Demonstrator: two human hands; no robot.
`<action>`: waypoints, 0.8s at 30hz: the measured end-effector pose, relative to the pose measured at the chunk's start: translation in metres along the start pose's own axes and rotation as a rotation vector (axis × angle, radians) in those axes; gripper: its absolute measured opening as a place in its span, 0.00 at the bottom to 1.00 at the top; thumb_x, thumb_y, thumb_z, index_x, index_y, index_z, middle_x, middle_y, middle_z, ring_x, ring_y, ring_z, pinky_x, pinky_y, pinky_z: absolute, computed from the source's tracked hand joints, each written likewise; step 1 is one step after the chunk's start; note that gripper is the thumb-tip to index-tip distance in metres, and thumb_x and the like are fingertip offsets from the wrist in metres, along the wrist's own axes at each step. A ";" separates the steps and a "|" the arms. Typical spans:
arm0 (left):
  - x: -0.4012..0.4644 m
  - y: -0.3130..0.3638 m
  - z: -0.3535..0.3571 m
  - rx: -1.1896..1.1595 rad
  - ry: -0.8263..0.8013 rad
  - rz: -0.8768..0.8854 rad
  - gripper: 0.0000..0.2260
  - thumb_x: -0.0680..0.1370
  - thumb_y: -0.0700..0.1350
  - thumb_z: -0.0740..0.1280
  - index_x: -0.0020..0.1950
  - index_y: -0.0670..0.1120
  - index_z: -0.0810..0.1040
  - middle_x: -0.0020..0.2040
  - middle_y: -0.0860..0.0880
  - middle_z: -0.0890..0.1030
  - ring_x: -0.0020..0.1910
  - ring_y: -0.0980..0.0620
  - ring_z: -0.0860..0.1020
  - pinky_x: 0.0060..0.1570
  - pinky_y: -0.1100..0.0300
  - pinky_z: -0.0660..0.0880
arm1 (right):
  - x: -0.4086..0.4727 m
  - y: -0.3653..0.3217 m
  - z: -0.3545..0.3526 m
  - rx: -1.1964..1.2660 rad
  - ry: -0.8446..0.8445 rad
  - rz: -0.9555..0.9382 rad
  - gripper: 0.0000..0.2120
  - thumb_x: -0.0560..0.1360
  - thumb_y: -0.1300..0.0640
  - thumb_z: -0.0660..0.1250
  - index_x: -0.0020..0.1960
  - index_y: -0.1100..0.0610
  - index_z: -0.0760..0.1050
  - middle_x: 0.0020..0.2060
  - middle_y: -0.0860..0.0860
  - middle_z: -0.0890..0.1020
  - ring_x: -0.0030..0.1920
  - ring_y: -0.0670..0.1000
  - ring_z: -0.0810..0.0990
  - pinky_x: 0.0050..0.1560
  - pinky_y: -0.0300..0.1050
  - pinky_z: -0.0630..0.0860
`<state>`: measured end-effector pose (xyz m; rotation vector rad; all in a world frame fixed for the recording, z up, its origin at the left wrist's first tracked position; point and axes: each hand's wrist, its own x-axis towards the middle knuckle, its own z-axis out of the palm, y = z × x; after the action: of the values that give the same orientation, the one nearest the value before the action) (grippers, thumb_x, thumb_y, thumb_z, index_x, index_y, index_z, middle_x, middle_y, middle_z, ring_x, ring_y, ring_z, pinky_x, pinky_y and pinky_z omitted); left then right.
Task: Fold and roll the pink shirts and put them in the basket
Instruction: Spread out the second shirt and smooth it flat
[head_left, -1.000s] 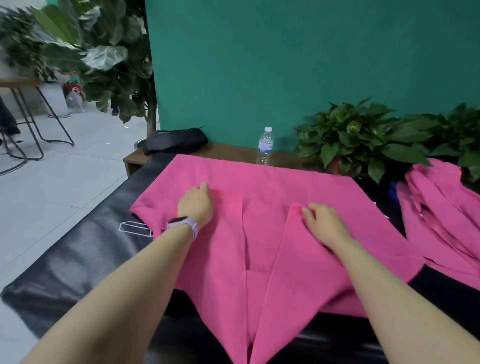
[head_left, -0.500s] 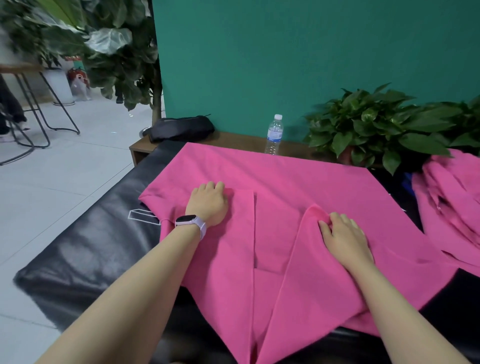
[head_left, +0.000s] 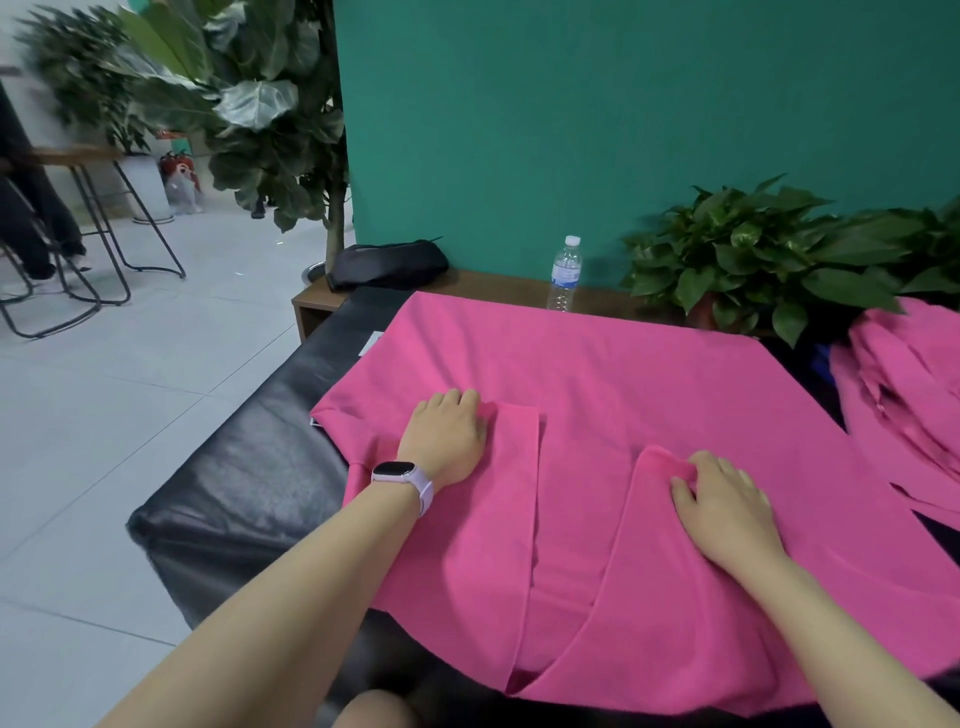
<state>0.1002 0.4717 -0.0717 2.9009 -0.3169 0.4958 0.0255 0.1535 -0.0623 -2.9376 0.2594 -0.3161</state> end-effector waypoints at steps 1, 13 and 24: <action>0.002 0.001 -0.002 -0.012 -0.006 -0.010 0.10 0.83 0.48 0.56 0.57 0.43 0.70 0.55 0.43 0.77 0.53 0.40 0.75 0.50 0.49 0.66 | 0.009 -0.009 -0.004 -0.010 0.003 -0.016 0.13 0.79 0.53 0.63 0.62 0.56 0.72 0.58 0.57 0.78 0.61 0.61 0.74 0.61 0.55 0.68; 0.096 -0.060 -0.015 -0.178 0.029 -0.387 0.07 0.78 0.43 0.59 0.52 0.41 0.73 0.48 0.41 0.79 0.49 0.38 0.76 0.43 0.52 0.67 | 0.145 -0.220 0.010 0.429 -0.117 -0.368 0.10 0.78 0.60 0.61 0.58 0.58 0.76 0.57 0.56 0.79 0.59 0.58 0.76 0.62 0.53 0.72; 0.175 -0.163 0.011 -0.186 -0.072 -0.636 0.09 0.74 0.48 0.67 0.41 0.44 0.72 0.42 0.45 0.77 0.40 0.44 0.76 0.33 0.58 0.67 | 0.226 -0.299 0.085 0.407 -0.122 -0.504 0.12 0.81 0.58 0.59 0.61 0.56 0.76 0.59 0.54 0.77 0.62 0.57 0.75 0.64 0.53 0.70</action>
<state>0.3031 0.5945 -0.0442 2.6319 0.5125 0.2353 0.3078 0.4135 -0.0432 -2.5576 -0.5101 -0.2177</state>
